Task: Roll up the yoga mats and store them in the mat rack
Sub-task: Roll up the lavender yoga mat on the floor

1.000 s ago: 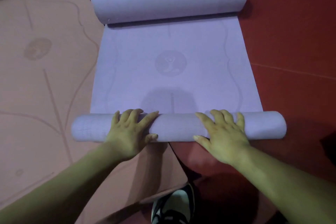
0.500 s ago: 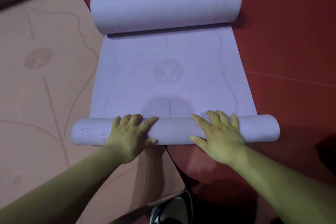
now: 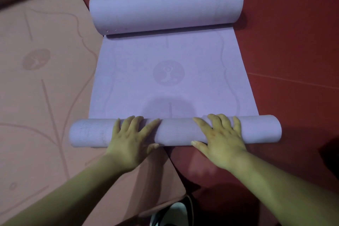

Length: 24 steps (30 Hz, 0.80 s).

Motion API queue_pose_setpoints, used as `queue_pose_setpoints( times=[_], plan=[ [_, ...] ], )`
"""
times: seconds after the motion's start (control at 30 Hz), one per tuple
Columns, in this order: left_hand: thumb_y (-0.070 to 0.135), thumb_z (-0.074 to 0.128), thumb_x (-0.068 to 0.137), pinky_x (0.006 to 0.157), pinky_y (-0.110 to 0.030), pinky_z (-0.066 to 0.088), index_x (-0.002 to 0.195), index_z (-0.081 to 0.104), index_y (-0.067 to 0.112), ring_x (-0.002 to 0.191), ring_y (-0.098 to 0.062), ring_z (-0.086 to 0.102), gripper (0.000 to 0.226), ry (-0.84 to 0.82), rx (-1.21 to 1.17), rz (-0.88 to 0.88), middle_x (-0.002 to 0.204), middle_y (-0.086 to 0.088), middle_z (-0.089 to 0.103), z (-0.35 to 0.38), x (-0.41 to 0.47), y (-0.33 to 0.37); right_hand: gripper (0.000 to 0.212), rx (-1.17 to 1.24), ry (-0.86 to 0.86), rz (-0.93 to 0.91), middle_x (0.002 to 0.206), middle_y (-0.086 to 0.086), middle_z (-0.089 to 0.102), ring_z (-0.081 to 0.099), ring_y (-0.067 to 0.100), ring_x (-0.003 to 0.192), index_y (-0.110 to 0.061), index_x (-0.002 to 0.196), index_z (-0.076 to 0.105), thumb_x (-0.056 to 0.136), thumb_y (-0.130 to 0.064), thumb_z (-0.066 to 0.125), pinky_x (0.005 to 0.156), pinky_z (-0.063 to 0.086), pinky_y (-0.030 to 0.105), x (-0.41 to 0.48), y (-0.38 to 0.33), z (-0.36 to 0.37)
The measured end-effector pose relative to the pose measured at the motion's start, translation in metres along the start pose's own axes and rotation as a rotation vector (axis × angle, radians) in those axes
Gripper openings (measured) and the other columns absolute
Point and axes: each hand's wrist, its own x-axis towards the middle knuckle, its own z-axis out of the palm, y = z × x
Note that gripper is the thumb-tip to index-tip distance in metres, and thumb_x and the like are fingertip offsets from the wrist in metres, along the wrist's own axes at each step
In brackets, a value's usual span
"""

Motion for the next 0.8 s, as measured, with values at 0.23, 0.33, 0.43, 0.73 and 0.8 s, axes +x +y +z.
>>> queue_pose_setpoints(
  times=[0.23, 0.33, 0.43, 0.73, 0.8],
  plan=[
    [0.078, 0.034, 0.089, 0.105, -0.064, 0.036, 0.151, 0.039, 0.041, 0.122, -0.037, 0.053, 0.072, -0.064, 0.019, -0.022, 0.134, -0.009, 0.054, 0.000, 0.015, -0.005, 0.078, -0.003, -0.087, 0.008, 0.165, 0.002, 0.010, 0.006, 0.031, 0.151, -0.045, 0.157, -0.007, 0.092, -0.077, 0.022, 0.117, -0.002, 0.068, 0.010, 0.002, -0.014],
    [0.081, 0.030, 0.088, 0.106, -0.059, 0.036, 0.150, 0.034, 0.046, 0.123, -0.032, 0.052, 0.071, -0.102, -0.007, -0.029, 0.134, -0.004, 0.054, -0.006, 0.024, -0.010, 0.076, -0.020, 0.011, 0.034, 0.161, 0.011, 0.030, 0.020, 0.038, 0.149, -0.041, 0.158, 0.013, 0.091, -0.074, 0.026, 0.113, 0.009, 0.073, 0.001, -0.007, -0.004],
    [0.080, 0.028, 0.089, 0.104, -0.059, 0.037, 0.150, 0.033, 0.045, 0.121, -0.032, 0.052, 0.070, -0.086, 0.014, -0.004, 0.134, -0.005, 0.054, -0.005, 0.021, -0.011, 0.078, -0.012, -0.001, 0.052, 0.149, 0.014, 0.048, 0.036, 0.041, 0.140, -0.034, 0.152, 0.036, 0.086, -0.074, 0.029, 0.108, 0.014, 0.073, -0.002, -0.009, 0.004],
    [0.073, 0.040, 0.086, 0.106, -0.068, 0.033, 0.156, 0.033, 0.040, 0.132, -0.038, 0.046, 0.078, -0.006, 0.035, -0.002, 0.145, -0.008, 0.048, -0.008, 0.013, -0.003, 0.078, 0.037, -0.133, 0.007, 0.162, 0.001, 0.017, 0.010, 0.028, 0.149, -0.045, 0.157, 0.001, 0.092, -0.077, 0.030, 0.118, 0.001, 0.065, 0.029, 0.006, -0.031],
    [0.071, 0.039, 0.086, 0.107, -0.068, 0.032, 0.158, 0.029, 0.040, 0.136, -0.039, 0.045, 0.079, -0.022, 0.039, 0.002, 0.148, -0.008, 0.046, -0.005, 0.014, -0.007, 0.078, 0.042, -0.157, 0.003, 0.162, 0.000, 0.017, 0.011, 0.028, 0.149, -0.046, 0.157, 0.001, 0.092, -0.077, 0.030, 0.118, 0.000, 0.064, 0.035, 0.007, -0.036]
  ],
)
